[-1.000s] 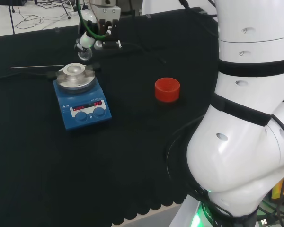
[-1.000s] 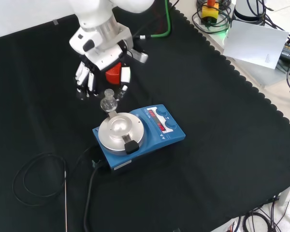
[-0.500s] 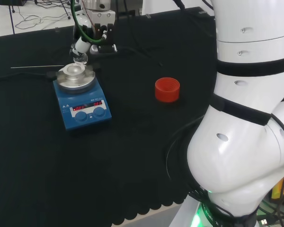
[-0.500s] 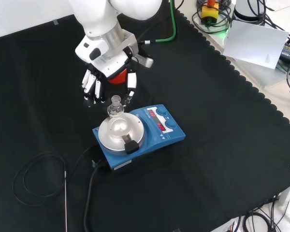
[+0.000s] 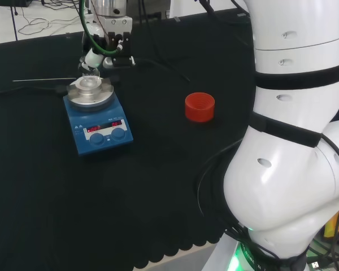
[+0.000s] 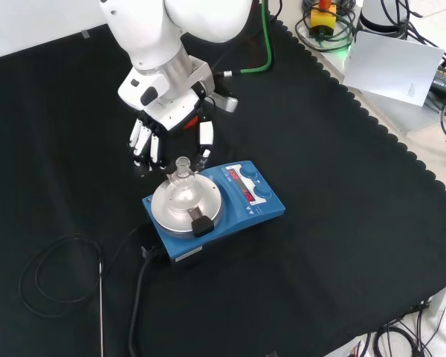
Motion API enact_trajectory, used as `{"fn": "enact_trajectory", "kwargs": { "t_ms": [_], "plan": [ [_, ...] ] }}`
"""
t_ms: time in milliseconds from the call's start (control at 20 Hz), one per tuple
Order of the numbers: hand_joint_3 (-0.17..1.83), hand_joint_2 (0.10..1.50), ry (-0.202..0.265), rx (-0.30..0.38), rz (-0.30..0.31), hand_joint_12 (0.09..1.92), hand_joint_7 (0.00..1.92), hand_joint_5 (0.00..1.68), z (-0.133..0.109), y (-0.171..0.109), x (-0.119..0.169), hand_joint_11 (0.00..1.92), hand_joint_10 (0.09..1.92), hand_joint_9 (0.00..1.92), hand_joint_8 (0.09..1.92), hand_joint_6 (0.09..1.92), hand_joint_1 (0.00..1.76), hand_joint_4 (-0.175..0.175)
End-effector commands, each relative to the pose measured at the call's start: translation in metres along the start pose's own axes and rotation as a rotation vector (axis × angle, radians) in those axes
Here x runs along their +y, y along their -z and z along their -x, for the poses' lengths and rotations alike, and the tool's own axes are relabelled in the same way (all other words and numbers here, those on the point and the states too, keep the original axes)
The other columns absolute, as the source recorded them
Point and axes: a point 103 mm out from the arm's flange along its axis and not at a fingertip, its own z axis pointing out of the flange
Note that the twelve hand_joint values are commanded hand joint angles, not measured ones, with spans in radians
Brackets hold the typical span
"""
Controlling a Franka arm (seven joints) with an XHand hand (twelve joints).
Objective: Place the round-bottom flask on the heater.
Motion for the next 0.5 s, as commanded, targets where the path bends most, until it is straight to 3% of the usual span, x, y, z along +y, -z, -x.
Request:
{"fn": "enact_trajectory", "kwargs": {
  "t_ms": [50, 500],
  "plan": [
    [0.83, 0.67, 0.021, 0.01, -0.006, 1.27, 0.45, 1.09, -0.004, -0.005, 0.0014, 0.57, 0.56, 0.75, 0.69, 1.06, 1.15, -0.143],
    [0.83, 0.67, 0.04, -0.001, -0.012, 1.27, 0.45, 1.09, -0.0099, -0.0098, 0.0076, 0.57, 0.57, 0.75, 0.69, 1.06, 1.15, -0.142]
  ]
}}
